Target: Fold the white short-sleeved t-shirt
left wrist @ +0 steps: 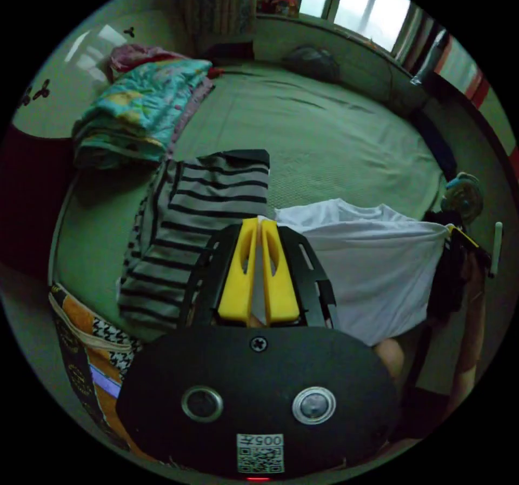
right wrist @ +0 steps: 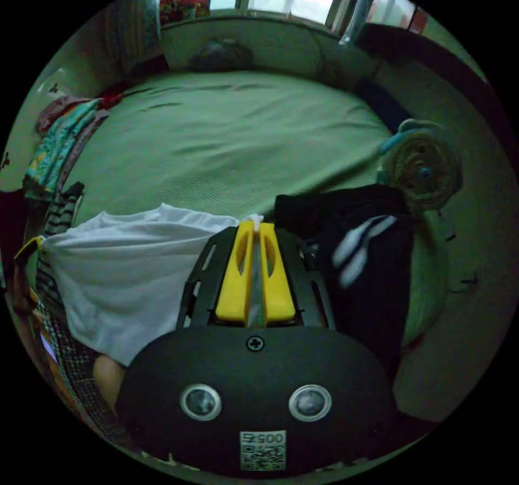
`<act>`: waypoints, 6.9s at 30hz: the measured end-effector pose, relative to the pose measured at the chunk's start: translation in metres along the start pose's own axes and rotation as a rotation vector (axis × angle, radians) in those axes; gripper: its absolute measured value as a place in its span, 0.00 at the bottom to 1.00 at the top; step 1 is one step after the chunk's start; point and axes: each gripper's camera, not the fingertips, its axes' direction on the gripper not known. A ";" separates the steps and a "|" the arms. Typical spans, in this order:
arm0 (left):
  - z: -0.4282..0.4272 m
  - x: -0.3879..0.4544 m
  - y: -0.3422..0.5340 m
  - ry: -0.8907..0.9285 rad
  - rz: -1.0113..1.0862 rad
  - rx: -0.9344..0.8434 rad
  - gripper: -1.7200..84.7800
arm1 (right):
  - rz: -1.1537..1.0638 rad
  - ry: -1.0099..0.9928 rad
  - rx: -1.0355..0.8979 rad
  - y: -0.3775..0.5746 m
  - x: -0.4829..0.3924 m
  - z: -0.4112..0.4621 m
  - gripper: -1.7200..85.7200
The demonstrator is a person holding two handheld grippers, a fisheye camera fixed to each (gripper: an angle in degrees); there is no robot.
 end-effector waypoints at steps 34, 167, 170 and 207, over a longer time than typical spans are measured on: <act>0.231 0.004 0.006 0.028 0.115 -0.182 0.16 | -0.262 -0.049 -0.005 0.101 -0.046 0.090 0.13; 0.260 0.160 -0.116 0.167 0.192 0.044 0.17 | -0.452 -0.331 -0.005 -0.207 -0.357 0.198 0.09; 0.258 0.187 -0.104 0.166 0.213 0.042 0.17 | -0.483 -0.382 0.047 -0.191 -0.332 0.165 0.10; 0.277 0.811 0.146 0.186 0.630 -0.054 0.18 | -0.222 -0.114 0.269 0.073 0.055 -0.020 0.10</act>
